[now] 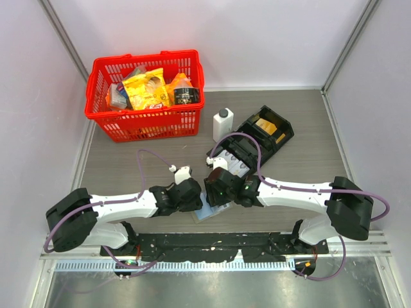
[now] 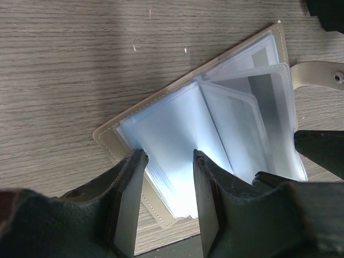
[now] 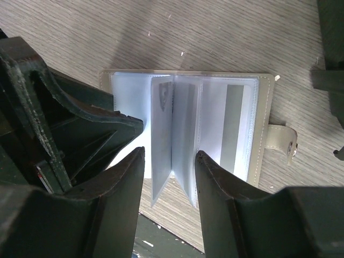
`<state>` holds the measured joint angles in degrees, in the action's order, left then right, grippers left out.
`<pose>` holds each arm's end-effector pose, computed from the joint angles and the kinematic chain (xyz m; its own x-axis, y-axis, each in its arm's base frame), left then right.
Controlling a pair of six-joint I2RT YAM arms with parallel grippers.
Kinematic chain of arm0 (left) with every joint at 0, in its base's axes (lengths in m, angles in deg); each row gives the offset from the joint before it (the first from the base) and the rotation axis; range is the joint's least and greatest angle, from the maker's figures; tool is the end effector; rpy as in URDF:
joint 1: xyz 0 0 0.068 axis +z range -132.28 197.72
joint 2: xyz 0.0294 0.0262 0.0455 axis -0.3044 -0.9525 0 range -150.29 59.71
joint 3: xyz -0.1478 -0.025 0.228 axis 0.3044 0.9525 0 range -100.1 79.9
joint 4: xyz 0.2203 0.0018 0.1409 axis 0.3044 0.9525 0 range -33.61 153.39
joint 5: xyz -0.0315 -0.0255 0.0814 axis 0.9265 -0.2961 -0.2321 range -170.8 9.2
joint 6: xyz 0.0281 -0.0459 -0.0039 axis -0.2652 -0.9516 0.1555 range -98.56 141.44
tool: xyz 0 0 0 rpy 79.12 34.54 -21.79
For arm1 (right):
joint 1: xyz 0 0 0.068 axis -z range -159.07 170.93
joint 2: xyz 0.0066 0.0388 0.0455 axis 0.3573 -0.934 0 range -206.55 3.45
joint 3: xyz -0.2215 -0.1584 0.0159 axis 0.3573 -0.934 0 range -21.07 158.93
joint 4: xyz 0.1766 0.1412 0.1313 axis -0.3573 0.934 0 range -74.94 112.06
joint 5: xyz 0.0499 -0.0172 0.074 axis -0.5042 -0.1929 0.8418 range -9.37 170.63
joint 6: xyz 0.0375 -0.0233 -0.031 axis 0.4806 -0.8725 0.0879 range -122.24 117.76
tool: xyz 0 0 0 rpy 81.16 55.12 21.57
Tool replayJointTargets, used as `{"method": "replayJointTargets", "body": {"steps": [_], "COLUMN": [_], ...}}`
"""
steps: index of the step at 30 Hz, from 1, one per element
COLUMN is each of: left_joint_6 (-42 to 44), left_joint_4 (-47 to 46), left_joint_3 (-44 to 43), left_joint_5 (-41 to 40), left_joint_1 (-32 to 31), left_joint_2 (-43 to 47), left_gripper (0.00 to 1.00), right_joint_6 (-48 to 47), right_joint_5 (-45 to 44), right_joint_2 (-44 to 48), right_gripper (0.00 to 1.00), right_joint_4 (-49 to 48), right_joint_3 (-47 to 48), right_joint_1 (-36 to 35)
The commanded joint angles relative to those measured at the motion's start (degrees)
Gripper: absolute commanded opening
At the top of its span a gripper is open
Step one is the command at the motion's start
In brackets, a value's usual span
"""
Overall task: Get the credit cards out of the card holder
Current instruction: Remove the credit card from the card holder.
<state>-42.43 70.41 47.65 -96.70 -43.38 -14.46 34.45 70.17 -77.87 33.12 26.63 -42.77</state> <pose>0.1202 -0.1976 0.1587 -0.8657 -0.2184 -0.4504 -0.0212 0.9150 -0.4029 0.1321 0.2526 0.2031 -0.7757 -0.2436 -0.5822 -0.4593 0.8506 0.2561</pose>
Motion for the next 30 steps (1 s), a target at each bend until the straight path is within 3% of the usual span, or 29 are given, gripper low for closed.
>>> {"method": "replayJointTargets", "body": {"steps": [1,21,30], "left_joint_6": [-0.55,-2.83,-4.24], "left_joint_4": [0.66,2.76,5.92], "left_joint_3": [0.17,1.93,2.63], "left_joint_5": [2.02,-0.27,-0.97], "left_joint_1": [-0.77,-0.77,-0.86], "left_joint_2": [-1.15,5.26,11.94], "left_gripper": [0.45,0.45,0.46], "right_joint_6": [-0.12,1.37,0.58], "right_joint_5": [-0.26,2.29,-5.18], "right_joint_2": [1.78,3.8,0.38], "right_gripper": [0.47,0.49,0.31], "right_joint_4": [-1.28,-5.32,-1.81], "right_joint_3": [1.87,-0.33,-0.86], "right_joint_1": [-0.55,-0.55,-0.55]}}
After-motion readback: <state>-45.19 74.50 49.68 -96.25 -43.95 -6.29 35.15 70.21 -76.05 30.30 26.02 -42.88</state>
